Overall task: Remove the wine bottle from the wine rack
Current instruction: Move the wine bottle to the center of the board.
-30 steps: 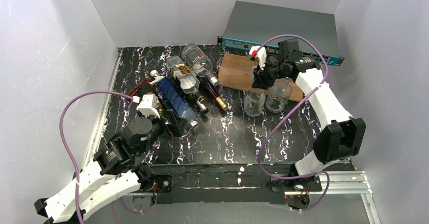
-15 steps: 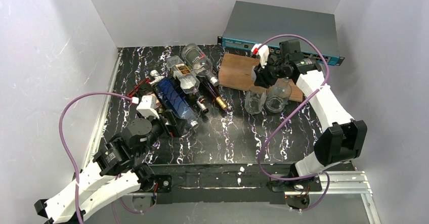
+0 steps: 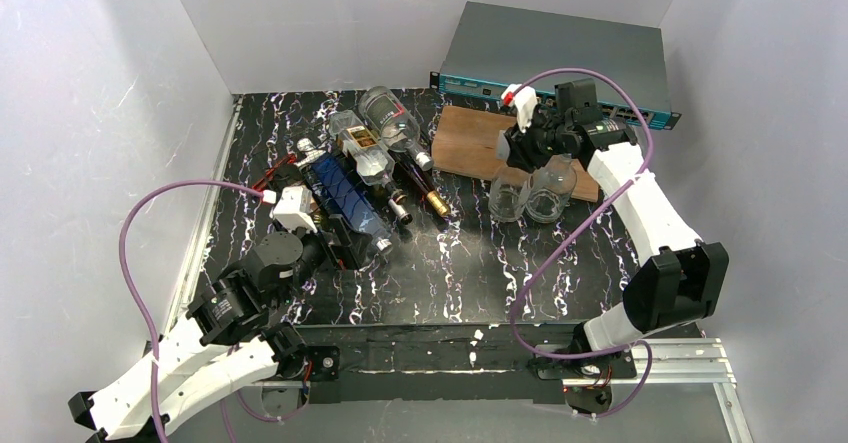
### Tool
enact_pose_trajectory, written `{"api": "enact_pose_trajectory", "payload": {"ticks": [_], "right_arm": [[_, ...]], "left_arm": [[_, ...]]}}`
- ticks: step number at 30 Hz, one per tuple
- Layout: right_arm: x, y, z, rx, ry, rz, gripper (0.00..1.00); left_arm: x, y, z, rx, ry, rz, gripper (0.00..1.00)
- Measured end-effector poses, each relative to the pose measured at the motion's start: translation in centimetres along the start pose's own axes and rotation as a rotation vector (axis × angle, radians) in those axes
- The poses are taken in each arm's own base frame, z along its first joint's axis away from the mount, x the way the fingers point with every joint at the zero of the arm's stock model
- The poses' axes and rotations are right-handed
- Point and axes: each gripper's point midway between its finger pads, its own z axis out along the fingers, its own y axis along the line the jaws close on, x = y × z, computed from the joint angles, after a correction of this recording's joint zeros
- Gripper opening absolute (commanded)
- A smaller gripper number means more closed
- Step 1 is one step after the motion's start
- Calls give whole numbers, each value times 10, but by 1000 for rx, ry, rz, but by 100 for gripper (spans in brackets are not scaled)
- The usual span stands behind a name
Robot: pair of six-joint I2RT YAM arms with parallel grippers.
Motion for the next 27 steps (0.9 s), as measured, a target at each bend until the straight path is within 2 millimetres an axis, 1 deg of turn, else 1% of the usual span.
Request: {"api": "enact_pose_trajectory", "payload": {"ticks": [4, 9, 16, 18, 21, 25, 27], "right_arm": [[1, -6, -1, 27, -1, 9, 21], [2, -7, -2, 47, -11, 24, 26], [4, -12, -3, 92, -16, 65, 26], [4, -14, -3, 104, -17, 77, 29], [4, -15, -3, 117, -17, 92, 37], [4, -17, -2, 130, -19, 104, 57], [2, -22, -3, 149, -28, 94, 66]], "left_arm": [[0, 0, 0, 0, 0, -3, 98], [0, 0, 0, 2, -1, -19, 98], [1, -2, -1, 10, 0, -39, 98], [1, -2, -2, 11, 1, -44, 98], [2, -3, -2, 15, 2, -53, 98], [2, -5, -1, 23, 3, -70, 98], [4, -6, 0, 27, 9, -78, 98]]}}
